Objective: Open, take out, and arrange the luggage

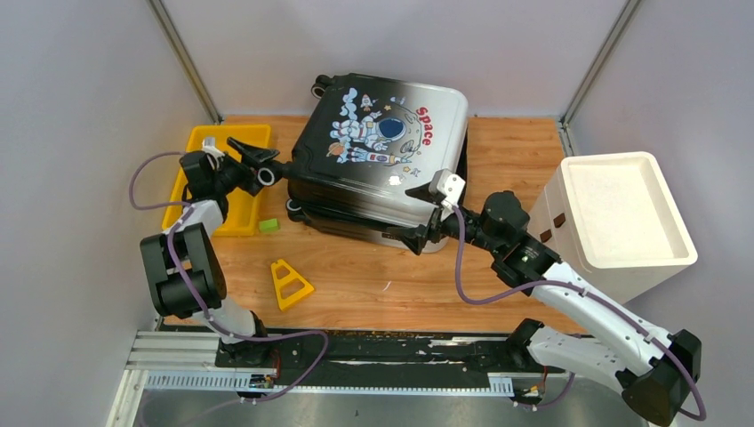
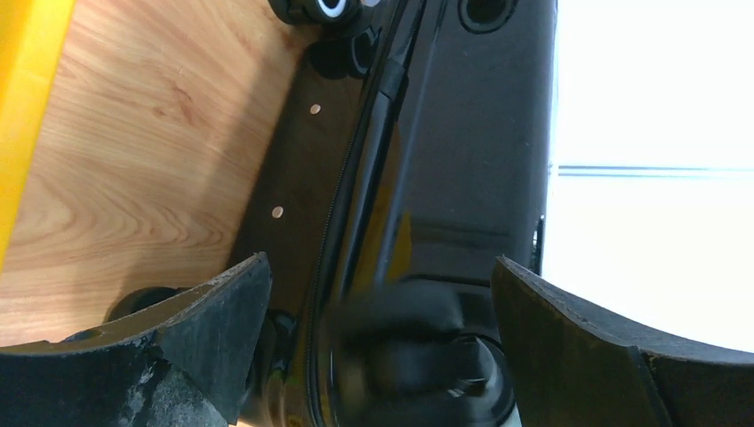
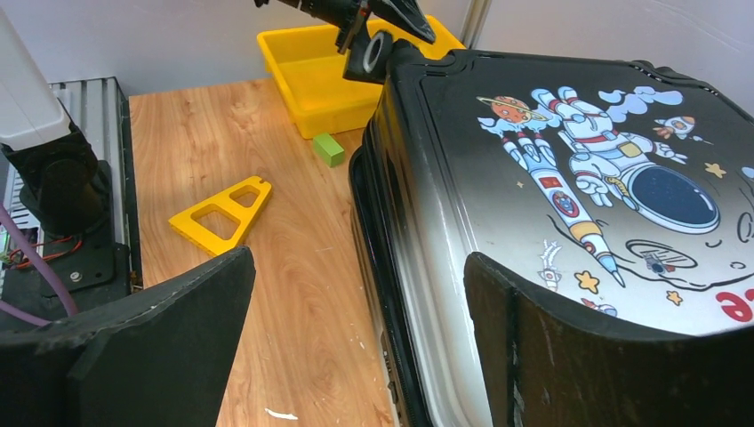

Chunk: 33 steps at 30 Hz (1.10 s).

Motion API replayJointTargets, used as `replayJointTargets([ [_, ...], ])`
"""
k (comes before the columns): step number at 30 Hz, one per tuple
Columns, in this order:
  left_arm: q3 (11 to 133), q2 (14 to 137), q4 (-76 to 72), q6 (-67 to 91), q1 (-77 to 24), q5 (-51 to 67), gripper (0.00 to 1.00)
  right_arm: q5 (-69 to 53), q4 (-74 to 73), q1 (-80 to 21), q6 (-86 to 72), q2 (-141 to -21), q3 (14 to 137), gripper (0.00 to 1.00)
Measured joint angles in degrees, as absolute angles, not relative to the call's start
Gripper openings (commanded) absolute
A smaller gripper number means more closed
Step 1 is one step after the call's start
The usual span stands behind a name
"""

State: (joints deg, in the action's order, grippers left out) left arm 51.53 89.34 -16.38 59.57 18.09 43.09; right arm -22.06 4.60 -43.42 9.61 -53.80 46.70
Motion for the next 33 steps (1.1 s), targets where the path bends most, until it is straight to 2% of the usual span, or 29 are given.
replayJointTargets([
  [4, 50.19, 92.66, -22.63, 64.10, 16.51, 43.81, 0.92, -22.02, 4.97, -44.16, 9.21, -54.30, 46.57, 0.89],
  [12, 46.78, 96.82, -42.26, 76.79, 13.89, 46.24, 0.69, -21.23, 5.32, -45.28, 9.10, -56.95, 45.71, 0.90],
  [20, 43.83, 97.06, -50.37, 85.12, 13.06, 46.33, 0.59, -18.37, 5.30, -48.07, 11.97, -58.24, 44.84, 0.84],
  [25, 44.01, 93.45, -50.30, 87.44, 11.77, 45.19, 0.58, -17.43, 3.36, -52.99, 16.45, -61.58, 47.62, 0.75],
  [31, 48.34, 87.68, -45.71, 87.46, 9.04, 43.66, 0.61, -14.44, 3.73, -57.39, 22.39, -68.27, 50.19, 0.56],
  [33, 50.50, 86.46, -43.46, 87.00, 8.54, 43.09, 0.62, -12.60, 3.73, -57.76, 24.27, -71.33, 50.72, 0.46],
])
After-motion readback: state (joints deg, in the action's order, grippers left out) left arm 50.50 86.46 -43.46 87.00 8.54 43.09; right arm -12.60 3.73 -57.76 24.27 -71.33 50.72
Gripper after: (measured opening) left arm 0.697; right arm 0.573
